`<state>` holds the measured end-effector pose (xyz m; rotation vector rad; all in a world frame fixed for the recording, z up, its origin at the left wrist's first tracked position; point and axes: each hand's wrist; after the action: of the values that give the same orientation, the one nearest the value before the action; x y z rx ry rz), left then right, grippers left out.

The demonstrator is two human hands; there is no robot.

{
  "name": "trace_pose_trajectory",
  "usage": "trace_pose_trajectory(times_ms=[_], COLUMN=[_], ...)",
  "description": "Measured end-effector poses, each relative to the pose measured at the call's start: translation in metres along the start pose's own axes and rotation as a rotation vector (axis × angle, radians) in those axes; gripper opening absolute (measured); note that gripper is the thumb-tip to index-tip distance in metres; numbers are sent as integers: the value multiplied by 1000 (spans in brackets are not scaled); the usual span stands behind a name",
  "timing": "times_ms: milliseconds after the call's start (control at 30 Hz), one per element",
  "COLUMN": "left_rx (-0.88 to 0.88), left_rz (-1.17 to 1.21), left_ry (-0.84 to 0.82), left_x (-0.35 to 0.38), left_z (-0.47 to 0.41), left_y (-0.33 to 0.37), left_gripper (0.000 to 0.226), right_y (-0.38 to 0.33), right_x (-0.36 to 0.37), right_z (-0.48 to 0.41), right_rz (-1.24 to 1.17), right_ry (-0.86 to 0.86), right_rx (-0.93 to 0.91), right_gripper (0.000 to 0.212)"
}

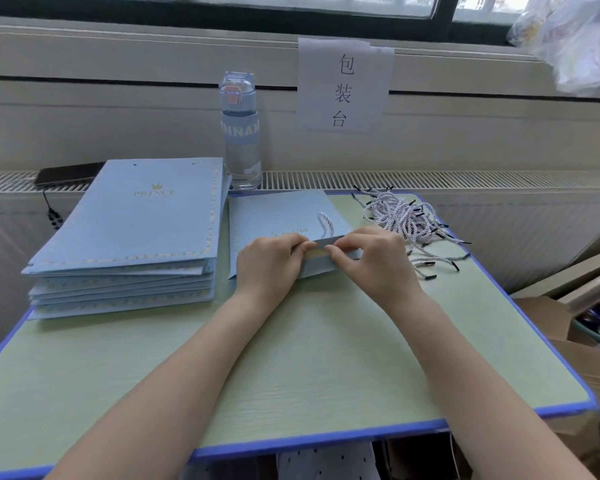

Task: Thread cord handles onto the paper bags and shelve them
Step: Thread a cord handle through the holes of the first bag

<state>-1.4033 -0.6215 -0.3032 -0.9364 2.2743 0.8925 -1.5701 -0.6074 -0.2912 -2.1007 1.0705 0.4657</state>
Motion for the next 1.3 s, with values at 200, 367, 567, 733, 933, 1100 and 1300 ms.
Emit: trace_pose_trajectory(times_ms=[200,367,567,733,933,1100,1300], left_rx=[-92,-94,-102,-19,230,323,386], left_rz=[4,10,29,10,-18,-34,-7], left_ry=[4,16,30,-25,141,187,81], left_x=[-3,-6,-6,-7,-18,-33,-41], left_z=[-2,-1,-1,-1,-4,-10,-9], left_y=[6,11,7,-4,-9,-2,8], left_gripper=[23,24,21,19,31,30,42], right_y=[-8,-6,3,5,24,29,26], right_x=[15,17,13,-2,-15,-20,-17], right_z=[7,5,7,3,-7,-4,-3], right_rz=[255,223,4,-152,-214,-329,-459], right_ry=[92,150,104,181,-11,-275,-41], right_rx=[44,47,50,144,509,256,229], right_gripper=[14,9,10,34,22,69,25])
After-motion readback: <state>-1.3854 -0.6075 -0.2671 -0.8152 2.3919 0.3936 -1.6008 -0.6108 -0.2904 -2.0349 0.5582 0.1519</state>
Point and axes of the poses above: each hand's wrist, its own z-axis away from the middle knuckle, its own x-axis out of the palm, y = z × x, and after that the axes turned 9 degrees about x, right-handed
